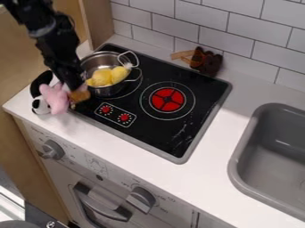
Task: Put the pink toy inside the pot
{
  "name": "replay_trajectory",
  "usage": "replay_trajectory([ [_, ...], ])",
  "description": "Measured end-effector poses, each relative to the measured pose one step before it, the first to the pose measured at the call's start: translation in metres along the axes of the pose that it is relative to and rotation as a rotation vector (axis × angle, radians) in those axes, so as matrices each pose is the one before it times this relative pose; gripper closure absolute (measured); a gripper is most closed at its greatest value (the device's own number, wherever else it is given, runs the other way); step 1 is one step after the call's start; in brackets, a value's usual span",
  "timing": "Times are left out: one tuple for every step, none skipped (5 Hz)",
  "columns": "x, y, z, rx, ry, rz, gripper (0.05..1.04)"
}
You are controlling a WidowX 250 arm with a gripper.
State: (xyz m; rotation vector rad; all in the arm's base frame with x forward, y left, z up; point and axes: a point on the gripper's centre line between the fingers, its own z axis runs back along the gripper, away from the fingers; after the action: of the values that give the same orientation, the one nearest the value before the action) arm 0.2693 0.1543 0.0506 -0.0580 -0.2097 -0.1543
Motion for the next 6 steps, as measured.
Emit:
replay_trajectory([
  [0.01501, -0.00567, 0.01325, -0.0158, 0.0369, 0.0607, 0.967],
  [0.01267, -0.00955, 0.00838, -0.0089, 0.0158, 0.027, 0.994],
  [0.01476, -0.00514, 0.00828, -0.001, -0.0146, 0.022, 0.995],
  [0.01579, 0.00473, -0.00392, -0.0023, -0.0144, 0.0133, 0.995],
  [0.01123, 0.00759, -0.00663, 0.0035, -0.0314, -0.0424, 0.995],
  [0.00934, 0.01088, -0.00729, 0.0167, -0.0221, -0.0361, 0.995],
])
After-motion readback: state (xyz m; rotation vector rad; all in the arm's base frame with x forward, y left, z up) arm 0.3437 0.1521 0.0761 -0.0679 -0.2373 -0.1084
